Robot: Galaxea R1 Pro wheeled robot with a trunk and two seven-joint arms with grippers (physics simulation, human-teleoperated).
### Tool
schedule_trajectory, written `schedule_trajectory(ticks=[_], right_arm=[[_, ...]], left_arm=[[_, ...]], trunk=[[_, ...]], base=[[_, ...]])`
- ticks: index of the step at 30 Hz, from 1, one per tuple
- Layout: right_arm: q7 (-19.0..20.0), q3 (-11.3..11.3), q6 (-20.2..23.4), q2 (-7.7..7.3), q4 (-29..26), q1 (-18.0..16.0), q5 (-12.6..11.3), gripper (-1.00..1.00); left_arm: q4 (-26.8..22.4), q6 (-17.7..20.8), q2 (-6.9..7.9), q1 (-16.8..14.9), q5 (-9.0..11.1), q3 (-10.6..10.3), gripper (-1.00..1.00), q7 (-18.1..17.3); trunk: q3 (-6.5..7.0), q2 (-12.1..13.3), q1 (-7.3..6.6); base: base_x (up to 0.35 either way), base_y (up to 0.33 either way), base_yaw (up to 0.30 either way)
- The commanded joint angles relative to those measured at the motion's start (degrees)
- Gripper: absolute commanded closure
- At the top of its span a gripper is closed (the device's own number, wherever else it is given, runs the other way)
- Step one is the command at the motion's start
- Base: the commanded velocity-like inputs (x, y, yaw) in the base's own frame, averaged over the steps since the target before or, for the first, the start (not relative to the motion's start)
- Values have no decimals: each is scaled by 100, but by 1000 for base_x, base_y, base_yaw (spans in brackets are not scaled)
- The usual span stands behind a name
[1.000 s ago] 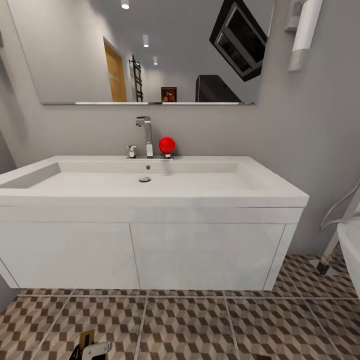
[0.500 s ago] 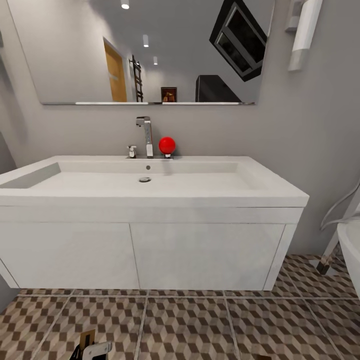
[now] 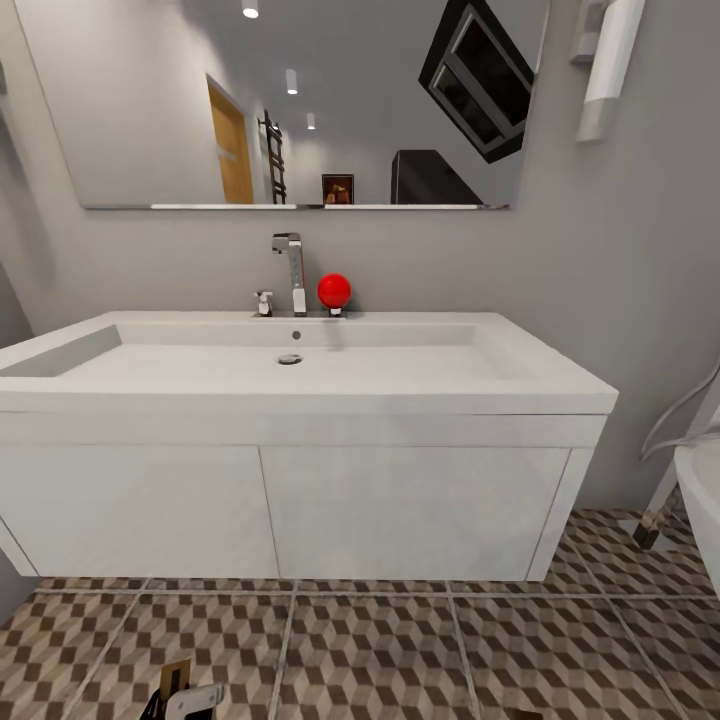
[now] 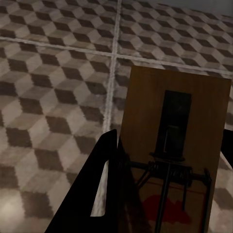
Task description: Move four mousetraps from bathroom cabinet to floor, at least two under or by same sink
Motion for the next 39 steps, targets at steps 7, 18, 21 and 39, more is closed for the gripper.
schedule_trajectory(ticks=[7, 18, 21, 39], right_arm=[[9, 51, -32, 3, 18, -8, -53, 100], [-6, 51, -36, 3, 18, -8, -53, 100], [-13, 51, -37, 3, 18, -8, -53, 100], [0, 45, -37, 3, 18, -8, -60, 100]], left_arm=[[8, -14, 2, -3, 40, -48, 100, 23], [11, -14, -3, -3, 40, -53, 100, 16], [11, -14, -6, -3, 40, -55, 100, 16], [11, -17, 2, -3, 40, -47, 100, 16]], trunk=[[-5, -2, -1], [-5, -2, -1], [-5, -2, -1], [-5, -2, -1]], base=[[0, 0, 0], [0, 0, 0], [0, 0, 0], [0, 0, 0]])
